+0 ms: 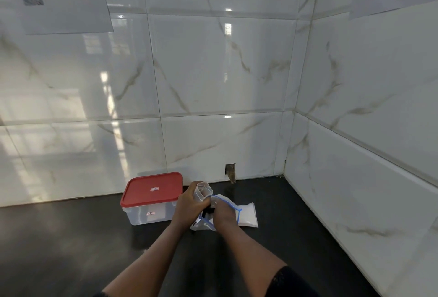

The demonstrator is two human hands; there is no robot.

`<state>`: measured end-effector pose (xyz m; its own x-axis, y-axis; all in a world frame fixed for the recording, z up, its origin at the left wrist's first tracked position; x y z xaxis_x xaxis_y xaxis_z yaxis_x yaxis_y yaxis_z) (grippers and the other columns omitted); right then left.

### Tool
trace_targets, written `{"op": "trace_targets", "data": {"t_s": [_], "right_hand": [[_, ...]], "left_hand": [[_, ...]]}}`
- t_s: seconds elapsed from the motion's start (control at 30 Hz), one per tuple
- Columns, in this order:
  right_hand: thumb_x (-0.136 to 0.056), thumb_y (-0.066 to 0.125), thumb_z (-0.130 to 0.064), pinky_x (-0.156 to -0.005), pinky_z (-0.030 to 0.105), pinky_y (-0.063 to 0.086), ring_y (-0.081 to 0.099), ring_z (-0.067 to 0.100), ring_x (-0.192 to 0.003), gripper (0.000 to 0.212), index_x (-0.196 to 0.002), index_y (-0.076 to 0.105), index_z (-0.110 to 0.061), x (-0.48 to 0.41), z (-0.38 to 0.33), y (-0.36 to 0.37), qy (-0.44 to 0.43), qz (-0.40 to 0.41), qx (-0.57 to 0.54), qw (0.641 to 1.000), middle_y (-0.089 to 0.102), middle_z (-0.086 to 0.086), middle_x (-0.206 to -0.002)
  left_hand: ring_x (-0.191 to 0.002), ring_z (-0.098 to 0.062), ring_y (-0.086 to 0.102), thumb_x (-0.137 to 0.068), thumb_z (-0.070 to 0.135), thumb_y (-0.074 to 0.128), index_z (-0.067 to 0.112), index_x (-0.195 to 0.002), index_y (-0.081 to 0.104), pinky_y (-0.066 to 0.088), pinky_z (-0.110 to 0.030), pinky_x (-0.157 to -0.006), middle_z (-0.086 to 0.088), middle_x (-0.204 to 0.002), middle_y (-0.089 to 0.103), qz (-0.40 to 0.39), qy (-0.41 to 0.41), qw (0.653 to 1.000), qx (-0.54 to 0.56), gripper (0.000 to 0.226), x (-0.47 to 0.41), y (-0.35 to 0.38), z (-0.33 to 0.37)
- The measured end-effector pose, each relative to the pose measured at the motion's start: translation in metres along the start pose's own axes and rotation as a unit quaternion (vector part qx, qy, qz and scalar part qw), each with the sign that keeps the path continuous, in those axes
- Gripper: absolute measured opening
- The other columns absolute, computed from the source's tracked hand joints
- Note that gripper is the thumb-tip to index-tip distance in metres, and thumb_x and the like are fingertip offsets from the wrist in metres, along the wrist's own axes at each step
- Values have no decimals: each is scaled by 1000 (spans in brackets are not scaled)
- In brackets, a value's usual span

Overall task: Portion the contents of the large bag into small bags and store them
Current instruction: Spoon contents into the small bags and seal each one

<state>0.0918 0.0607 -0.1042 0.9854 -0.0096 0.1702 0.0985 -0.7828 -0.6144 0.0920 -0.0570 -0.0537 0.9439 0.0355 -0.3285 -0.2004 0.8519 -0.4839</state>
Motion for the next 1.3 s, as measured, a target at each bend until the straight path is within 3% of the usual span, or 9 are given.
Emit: {"op": "trace_targets", "data": {"t_s": [0.07, 0.13, 0.2, 0.67, 0.93, 1.2, 1.3], "right_hand": [[-101, 36, -16, -61, -6, 38, 50, 13, -95, 35, -130, 53, -7, -2, 2, -1, 0, 8, -6, 1000, 55, 10, -133], [-101, 35, -17, -87, 13, 41, 54, 20, -116, 35, -130, 53, -9, -2, -1, -2, -2, 14, 15, 1000, 55, 9, -133], [-101, 35, -16, -96, 24, 40, 52, 23, -122, 35, -130, 52, -9, 0, -4, -1, -7, 7, 50, 999, 55, 9, -132], [-99, 41, -13, -102, 26, 38, 49, 21, -125, 35, -133, 45, -6, -12, -3, 0, 11, 4, 161, 987, 51, 10, -135], [-99, 41, -13, -98, 26, 42, 53, 21, -120, 30, -126, 52, -6, -16, -2, 11, 12, 10, 160, 987, 55, 11, -130], [-91, 57, -12, -102, 29, 40, 49, 22, -124, 43, -132, 45, -8, -21, 7, 20, 61, -44, 183, 980, 49, 10, -135], [-93, 53, -20, -97, 27, 44, 52, 18, -109, 37, -129, 47, -12, -25, 12, 27, 104, -70, 127, 984, 52, 7, -128]], "left_hand": [[-90, -9, 57, -80, 19, 70, 15, -117, 54, 39, -3, -69, 6, -99, 61, -6, 4, 1000, -7, 40, -1, 0, 0], [-91, -9, 57, -80, 19, 69, 15, -118, 53, 38, -3, -71, 5, -101, 61, -9, 6, 1000, -13, 41, -2, 1, 0], [-91, -9, 58, -81, 19, 69, 14, -119, 53, 38, -4, -72, 4, -102, 61, -8, 7, 1000, -16, 41, -4, 1, -2], [-86, -7, 56, -81, 16, 68, 13, -117, 54, 37, 0, -68, 8, -97, 60, -4, 5, 1000, -20, 39, -4, 0, -3], [-90, -12, 58, -81, 15, 69, 9, -118, 54, 41, -17, -78, -2, -104, 64, -1, 9, 1000, -21, 41, -3, -3, -4], [-86, -8, 55, -82, 12, 66, 11, -115, 55, 37, -1, -67, 6, -97, 59, 5, 13, 1000, -21, 35, 1, -5, -1], [-85, -7, 55, -81, 12, 67, 12, -114, 55, 35, -1, -68, 8, -95, 58, 6, 13, 1000, -18, 35, 2, -6, -1]]}}
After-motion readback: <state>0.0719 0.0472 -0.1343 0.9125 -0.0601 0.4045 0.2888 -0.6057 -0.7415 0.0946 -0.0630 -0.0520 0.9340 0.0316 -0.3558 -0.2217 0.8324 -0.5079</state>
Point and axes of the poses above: each hand's wrist, its own x-axis away from the middle knuckle, its own y-axis out of the palm, z = x × y, the point moved 9 cm from there along -x, towards the middle knuckle
